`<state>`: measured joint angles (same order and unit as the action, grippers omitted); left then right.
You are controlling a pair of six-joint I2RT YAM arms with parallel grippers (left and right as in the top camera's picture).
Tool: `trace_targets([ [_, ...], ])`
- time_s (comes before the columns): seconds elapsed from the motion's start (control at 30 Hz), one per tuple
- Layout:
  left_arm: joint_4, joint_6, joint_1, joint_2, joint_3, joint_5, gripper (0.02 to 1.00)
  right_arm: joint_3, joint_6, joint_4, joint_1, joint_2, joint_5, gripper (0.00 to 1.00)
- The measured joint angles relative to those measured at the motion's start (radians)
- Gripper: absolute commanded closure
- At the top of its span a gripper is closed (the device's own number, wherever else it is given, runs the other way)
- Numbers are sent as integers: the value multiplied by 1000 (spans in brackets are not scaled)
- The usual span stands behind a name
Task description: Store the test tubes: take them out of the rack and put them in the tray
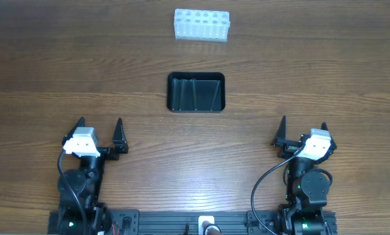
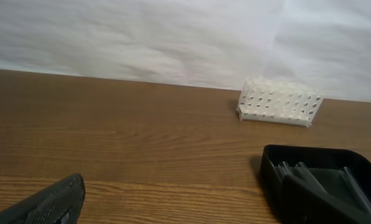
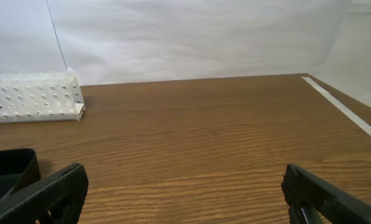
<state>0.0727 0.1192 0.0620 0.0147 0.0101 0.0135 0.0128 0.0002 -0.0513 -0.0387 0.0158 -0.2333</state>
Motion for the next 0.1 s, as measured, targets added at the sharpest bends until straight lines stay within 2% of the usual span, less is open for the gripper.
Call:
trace_targets([
  [0.1,0,0,0,0,0,0,18,0,0,0,0,0,0,7],
])
